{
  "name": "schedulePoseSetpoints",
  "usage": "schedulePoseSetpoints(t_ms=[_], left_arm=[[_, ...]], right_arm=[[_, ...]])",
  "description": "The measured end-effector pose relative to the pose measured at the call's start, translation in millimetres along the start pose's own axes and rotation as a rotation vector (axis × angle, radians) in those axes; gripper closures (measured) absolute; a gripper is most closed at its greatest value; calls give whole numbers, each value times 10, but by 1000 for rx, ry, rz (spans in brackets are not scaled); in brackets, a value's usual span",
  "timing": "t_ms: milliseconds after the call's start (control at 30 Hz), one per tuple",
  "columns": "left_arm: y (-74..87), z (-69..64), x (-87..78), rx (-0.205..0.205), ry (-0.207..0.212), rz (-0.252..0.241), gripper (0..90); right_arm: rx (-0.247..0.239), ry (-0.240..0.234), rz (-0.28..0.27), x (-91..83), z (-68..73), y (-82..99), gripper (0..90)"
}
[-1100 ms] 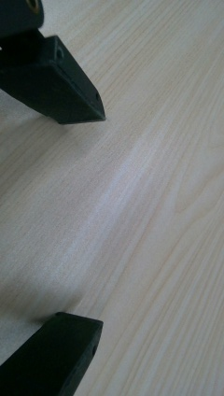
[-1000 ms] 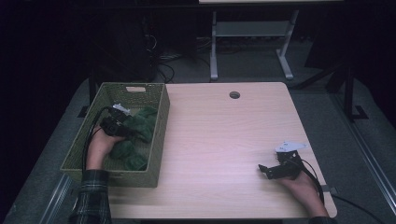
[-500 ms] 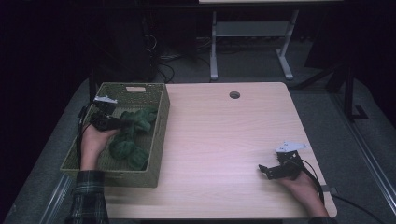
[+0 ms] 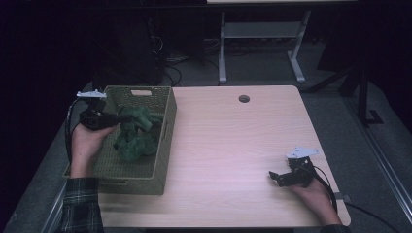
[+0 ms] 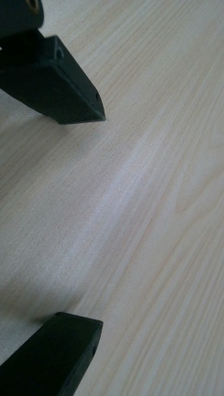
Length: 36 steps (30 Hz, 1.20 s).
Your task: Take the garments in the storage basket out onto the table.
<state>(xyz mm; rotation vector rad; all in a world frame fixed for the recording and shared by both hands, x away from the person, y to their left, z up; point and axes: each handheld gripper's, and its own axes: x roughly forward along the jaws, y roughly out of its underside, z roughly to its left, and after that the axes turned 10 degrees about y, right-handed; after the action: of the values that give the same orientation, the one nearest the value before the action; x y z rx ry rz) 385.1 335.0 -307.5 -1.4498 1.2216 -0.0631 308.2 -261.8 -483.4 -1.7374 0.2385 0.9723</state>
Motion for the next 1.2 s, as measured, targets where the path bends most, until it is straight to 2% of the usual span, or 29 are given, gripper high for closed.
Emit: schedulePoseSetpoints(t_ms=[167,400,567,800,1000,1133,1200], left_arm=[[-129,-100,-80,18,34,-35,858],[-306,-247,-175,43,56,-72,858],[-457,-393,-273,89,67,-97,858],[-630,-591,-364,131,95,-145,859],[-753,-762,-316,173,138,-158,859],[-808,-890,-190,196,188,-156,859],[-824,-932,-137,201,194,-152,859]], right_arm=[[-2,1,0,0,-1,0,19],[-2,1,0,0,-1,0,20],[-1,1,0,0,-1,0,20],[-2,1,0,0,-1,0,20],[-1,1,0,0,-1,0,20],[-1,1,0,0,-1,0,20],[-1,1,0,0,-1,0,20]])
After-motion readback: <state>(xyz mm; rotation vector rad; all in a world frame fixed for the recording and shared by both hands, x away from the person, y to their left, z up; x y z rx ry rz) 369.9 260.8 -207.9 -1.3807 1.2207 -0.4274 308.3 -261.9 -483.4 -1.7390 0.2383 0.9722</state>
